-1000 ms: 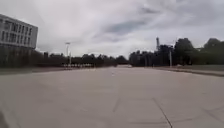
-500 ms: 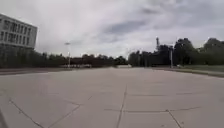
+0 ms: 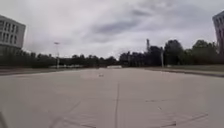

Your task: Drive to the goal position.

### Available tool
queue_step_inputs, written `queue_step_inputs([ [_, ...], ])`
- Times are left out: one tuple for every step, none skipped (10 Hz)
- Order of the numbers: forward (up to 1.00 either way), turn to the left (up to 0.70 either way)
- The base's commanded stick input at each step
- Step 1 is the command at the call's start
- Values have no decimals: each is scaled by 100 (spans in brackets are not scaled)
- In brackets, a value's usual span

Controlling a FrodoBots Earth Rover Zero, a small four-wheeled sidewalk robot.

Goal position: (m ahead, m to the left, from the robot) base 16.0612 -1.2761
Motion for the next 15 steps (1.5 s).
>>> queue_step_inputs([
  [100, 0],
  [100, 0],
  [100, 0],
  [100, 0],
  [100, 0],
  [100, 0],
  [100, 0],
  [100, 0],
  [100, 0],
  [100, 0],
  [100, 0],
  [100, 0],
  [100, 0],
  [100, 0],
  [100, 0],
])
